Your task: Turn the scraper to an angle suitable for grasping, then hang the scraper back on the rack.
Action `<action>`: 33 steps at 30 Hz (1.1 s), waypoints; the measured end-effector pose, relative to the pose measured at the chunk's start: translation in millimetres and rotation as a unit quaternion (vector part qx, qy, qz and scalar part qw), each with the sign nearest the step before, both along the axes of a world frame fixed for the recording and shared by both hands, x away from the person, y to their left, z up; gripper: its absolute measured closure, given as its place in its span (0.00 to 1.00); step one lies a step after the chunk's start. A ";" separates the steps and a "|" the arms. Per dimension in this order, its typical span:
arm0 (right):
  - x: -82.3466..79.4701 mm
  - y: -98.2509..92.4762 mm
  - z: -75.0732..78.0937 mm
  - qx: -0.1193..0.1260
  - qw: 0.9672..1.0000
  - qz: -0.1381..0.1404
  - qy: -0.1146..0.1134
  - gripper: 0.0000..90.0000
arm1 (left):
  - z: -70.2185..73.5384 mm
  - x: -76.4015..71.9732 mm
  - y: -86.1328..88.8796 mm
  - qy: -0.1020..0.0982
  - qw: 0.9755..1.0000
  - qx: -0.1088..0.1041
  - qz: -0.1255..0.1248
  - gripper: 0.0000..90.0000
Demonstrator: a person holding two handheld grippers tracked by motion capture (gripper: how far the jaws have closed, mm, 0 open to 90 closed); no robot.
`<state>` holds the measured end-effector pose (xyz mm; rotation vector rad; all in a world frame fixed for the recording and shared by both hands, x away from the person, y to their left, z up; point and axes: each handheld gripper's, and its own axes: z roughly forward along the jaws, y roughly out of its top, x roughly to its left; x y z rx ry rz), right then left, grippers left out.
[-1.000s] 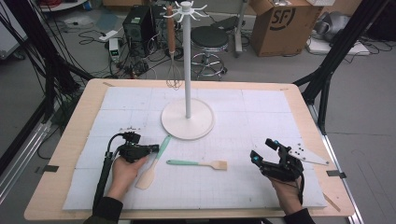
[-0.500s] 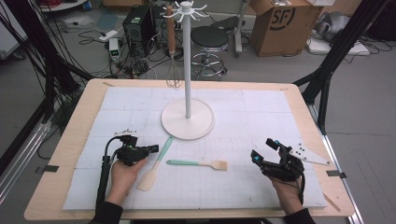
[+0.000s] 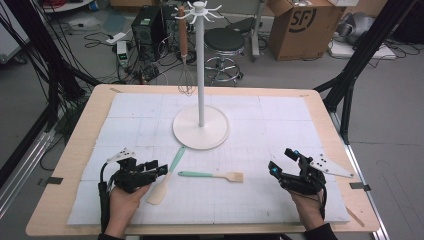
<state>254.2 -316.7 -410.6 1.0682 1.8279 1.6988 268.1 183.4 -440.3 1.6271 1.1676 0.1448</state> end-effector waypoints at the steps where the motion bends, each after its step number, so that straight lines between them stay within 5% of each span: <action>1: 0.1 -0.3 0.1 -0.001 1.000 0.000 -0.001 0.16 | -0.6 -1.4 0.0 -0.001 1.000 0.002 0.001 0.44; 12: -0.9 -0.5 0.5 0.002 1.000 -0.001 0.000 0.16 | -5.1 -10.3 0.7 -0.009 1.000 0.000 0.004 0.42; 26: -0.8 -0.8 0.4 0.002 1.000 -0.002 -0.003 0.16 | -9.0 -8.8 -7.9 -0.009 0.999 0.032 0.000 0.42; 33: -1.6 -1.9 0.3 0.001 1.000 -0.004 -0.003 0.16 | -12.6 -2.9 -22.1 0.011 0.996 0.083 0.001 0.49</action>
